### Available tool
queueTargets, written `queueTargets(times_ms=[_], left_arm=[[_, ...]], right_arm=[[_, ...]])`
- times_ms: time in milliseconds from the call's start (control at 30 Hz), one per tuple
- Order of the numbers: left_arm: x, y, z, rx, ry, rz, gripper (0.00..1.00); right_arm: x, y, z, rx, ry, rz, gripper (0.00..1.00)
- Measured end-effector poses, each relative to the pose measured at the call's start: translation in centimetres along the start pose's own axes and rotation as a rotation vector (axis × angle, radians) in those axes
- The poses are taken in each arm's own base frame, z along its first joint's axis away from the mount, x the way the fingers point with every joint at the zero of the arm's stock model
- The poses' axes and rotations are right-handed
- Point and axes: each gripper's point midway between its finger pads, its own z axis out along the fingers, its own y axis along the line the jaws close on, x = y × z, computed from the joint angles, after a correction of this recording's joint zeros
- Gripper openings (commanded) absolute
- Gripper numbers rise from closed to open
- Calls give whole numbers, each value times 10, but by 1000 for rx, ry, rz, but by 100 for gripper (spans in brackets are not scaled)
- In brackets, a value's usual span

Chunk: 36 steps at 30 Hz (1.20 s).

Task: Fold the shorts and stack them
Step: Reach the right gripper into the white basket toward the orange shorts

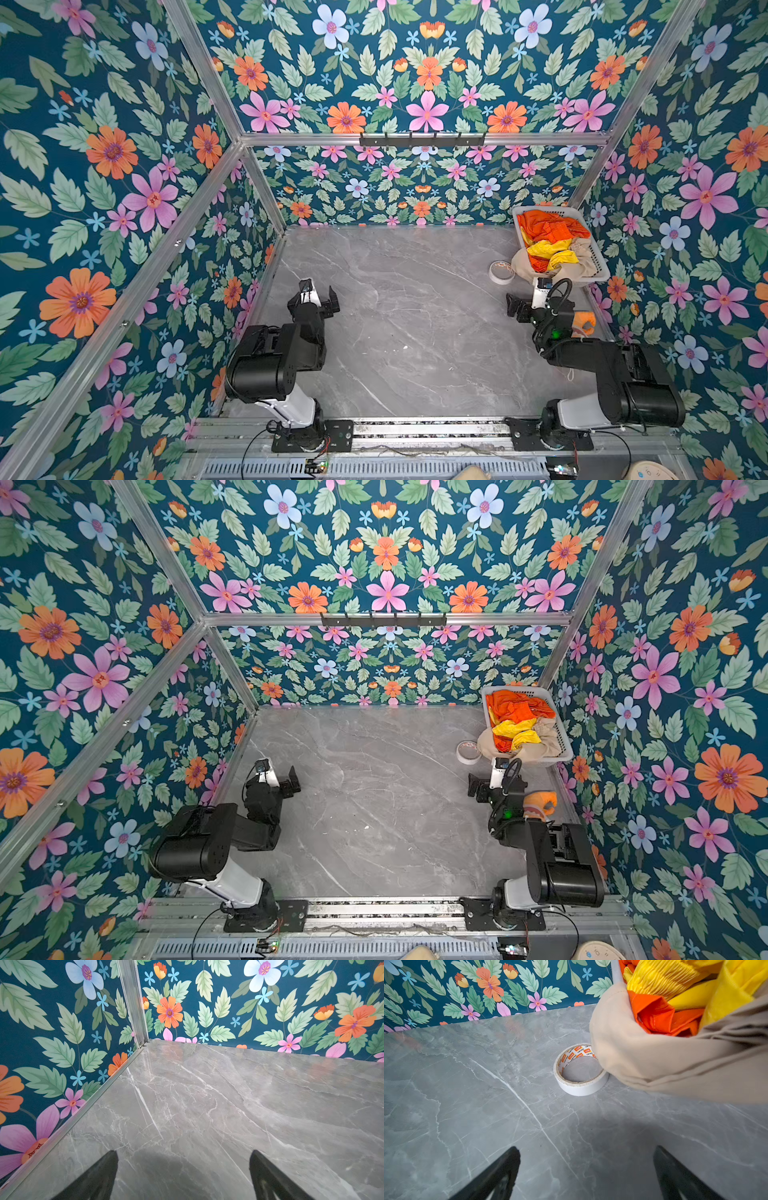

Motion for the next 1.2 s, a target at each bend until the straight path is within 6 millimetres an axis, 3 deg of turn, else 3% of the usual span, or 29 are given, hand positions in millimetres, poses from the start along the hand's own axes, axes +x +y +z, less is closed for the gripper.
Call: queueTargets(times_ms=[300,1200], left_arm=[[0,-9,2,46,7,15,100],[-1,-10,1,53,5,15,100]], right_arm=[[0,0,0,0,0,0,99],[-2,0,-1,0,1,1,99]])
